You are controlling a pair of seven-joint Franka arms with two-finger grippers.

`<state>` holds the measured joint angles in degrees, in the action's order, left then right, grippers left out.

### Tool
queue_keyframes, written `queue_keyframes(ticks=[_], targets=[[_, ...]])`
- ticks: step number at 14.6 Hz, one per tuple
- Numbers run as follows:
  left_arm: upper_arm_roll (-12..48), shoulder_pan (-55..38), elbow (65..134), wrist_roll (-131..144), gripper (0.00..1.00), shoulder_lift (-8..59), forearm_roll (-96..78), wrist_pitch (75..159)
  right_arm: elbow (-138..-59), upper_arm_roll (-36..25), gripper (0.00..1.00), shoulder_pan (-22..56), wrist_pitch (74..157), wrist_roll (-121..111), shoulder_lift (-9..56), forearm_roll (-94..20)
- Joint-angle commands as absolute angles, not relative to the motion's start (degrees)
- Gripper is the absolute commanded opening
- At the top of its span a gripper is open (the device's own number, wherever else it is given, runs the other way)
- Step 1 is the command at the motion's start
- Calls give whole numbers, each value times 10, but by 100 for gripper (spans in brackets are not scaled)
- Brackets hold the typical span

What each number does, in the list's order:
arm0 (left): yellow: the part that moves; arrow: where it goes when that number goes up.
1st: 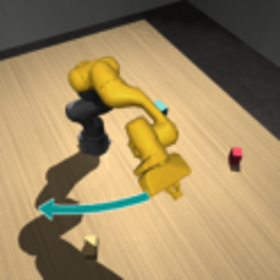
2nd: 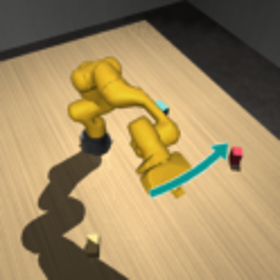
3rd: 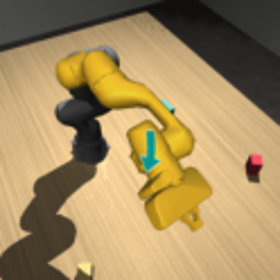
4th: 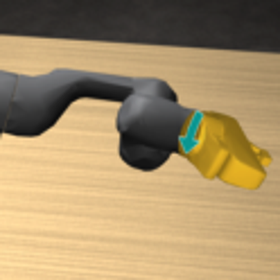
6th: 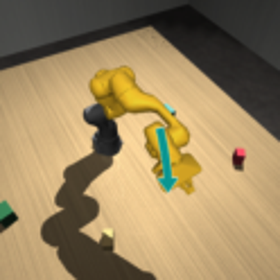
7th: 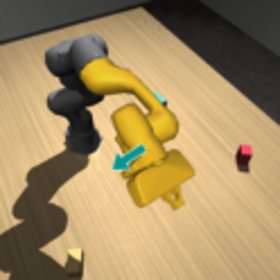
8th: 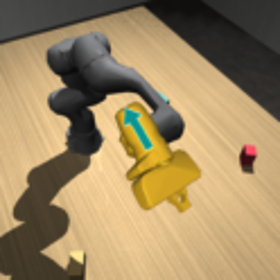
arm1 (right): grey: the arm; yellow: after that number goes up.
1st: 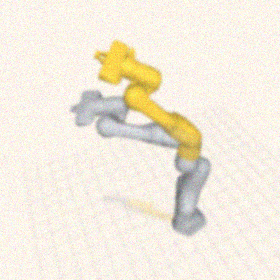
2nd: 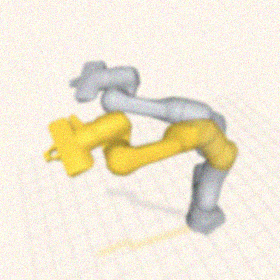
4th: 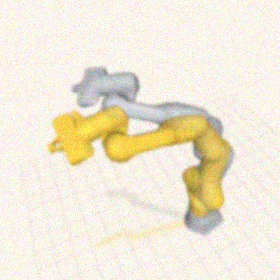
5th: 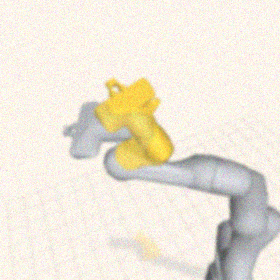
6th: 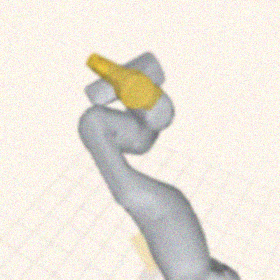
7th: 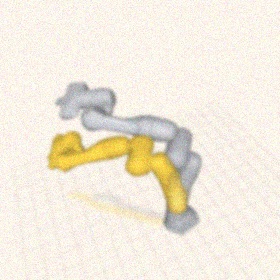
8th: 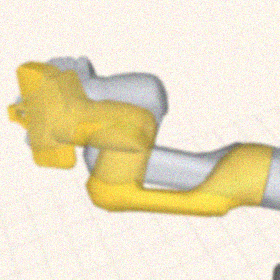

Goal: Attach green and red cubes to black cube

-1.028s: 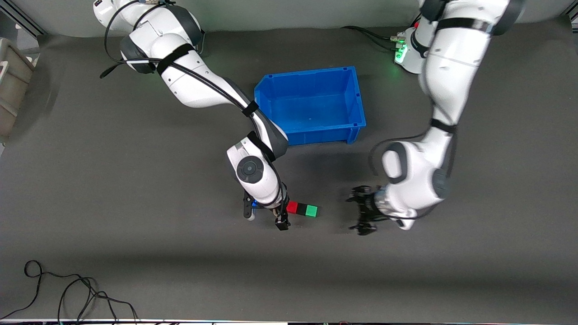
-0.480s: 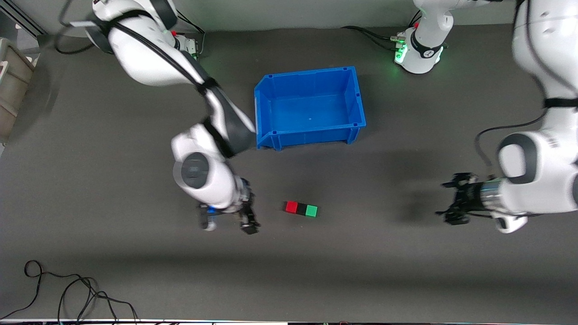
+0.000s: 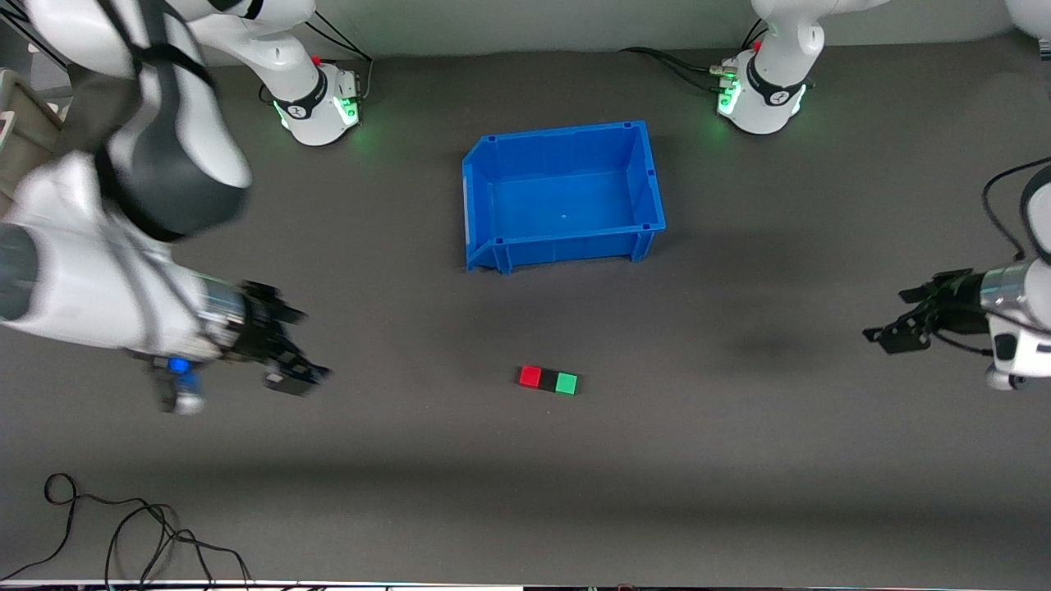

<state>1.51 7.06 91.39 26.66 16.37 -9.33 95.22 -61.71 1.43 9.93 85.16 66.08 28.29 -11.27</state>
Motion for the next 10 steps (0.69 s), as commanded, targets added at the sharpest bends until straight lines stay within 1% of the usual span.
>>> queue_keyframes(ticks=[1,3,5,10], targets=[[25,66,891,139,100,142,-30,921,-638,12,100,49,783,506,239,-119],[25,62,890,40,100,125,-13,927,-636,11,100,8,752,403,227,-116],[26,62,896,10,100,100,-12,927,-636,11,99,-28,748,302,215,-100],[26,31,912,9,100,60,-4,947,-639,11,99,-37,737,63,210,25]])
